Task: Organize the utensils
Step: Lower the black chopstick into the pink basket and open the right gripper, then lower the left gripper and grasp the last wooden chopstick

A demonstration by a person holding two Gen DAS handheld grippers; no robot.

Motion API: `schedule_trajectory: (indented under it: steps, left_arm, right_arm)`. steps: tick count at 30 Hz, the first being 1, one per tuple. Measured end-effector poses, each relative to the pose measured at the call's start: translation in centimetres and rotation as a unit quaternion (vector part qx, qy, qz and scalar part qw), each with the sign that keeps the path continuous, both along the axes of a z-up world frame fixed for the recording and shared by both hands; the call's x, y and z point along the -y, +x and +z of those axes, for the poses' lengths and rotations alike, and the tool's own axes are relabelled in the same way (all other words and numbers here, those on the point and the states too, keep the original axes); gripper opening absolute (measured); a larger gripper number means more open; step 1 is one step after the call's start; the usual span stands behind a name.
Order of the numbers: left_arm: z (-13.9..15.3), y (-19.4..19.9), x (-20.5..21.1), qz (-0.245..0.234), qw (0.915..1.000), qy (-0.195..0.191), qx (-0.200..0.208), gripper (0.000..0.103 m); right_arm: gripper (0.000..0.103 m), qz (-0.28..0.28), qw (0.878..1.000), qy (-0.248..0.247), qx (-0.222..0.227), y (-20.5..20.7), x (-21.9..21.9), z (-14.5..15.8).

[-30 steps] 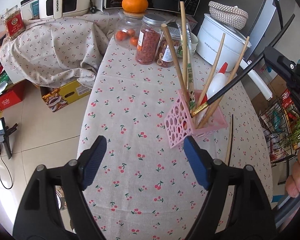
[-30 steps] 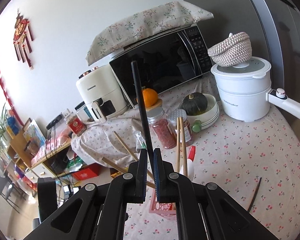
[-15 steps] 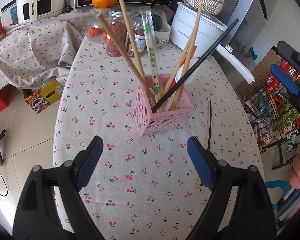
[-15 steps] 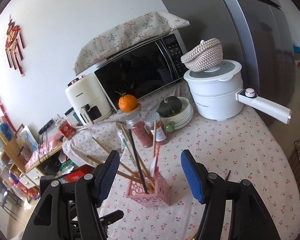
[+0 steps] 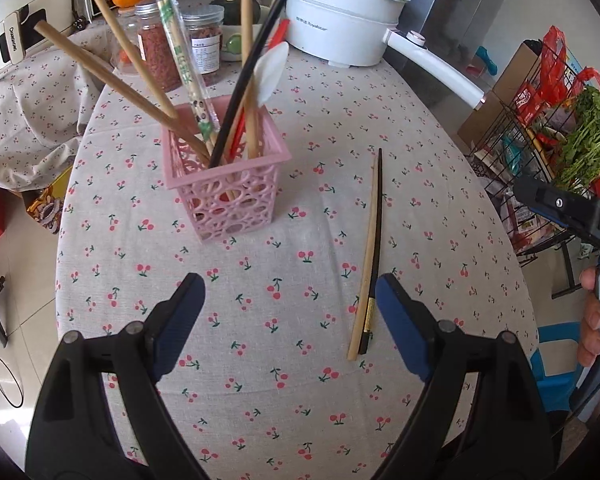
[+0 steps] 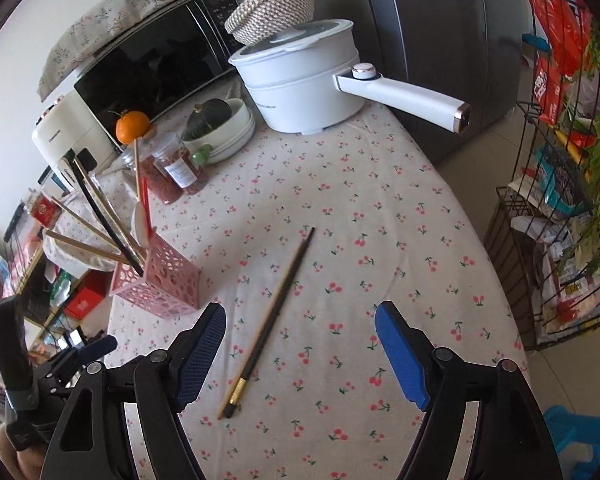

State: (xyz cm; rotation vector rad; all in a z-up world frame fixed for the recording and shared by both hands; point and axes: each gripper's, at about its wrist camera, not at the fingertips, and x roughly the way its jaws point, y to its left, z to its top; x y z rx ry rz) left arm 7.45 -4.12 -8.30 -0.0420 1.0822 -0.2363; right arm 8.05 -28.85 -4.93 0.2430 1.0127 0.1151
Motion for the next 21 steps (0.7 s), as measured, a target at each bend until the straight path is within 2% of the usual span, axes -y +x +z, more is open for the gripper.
schedule_trajectory:
  steps: [6, 11, 15, 17, 21]
  left_arm:
    - [-1.9, -0.1, 3.9, -0.044, 0.9976, 0.052, -0.015, 0.087]
    - [-2.4, 0.4, 6.0, -0.063, 0.9966, 0.045, -0.027, 0.087]
    - [-3.0, 1.4, 7.0, -0.066, 0.996, 0.048, -0.036, 0.087]
    - [-3.2, 1.9, 7.4, -0.067, 0.9959, 0.045, -0.039, 0.083]
    - [-3.9, 3.3, 8.4, -0.081, 0.9943, 0.039, -0.057, 0.054]
  right_arm:
    - [0.081, -0.01, 0.999, -0.002, -0.039, -1.2, 3.0, -2.4]
    - [0.082, -0.027, 0.997, -0.005, -0.067, -0.5, 4.7, -4.1]
    - [0.082, -0.042, 0.995, 0.014, -0.092, 0.2, 5.8, -5.4]
    - [0.082, -0.035, 0.993, 0.022, -0.107, 0.6, 6.0, -6.0]
    - [0.082, -0.024, 0.991, -0.001, -0.132, 1.2, 6.0, -6.9]
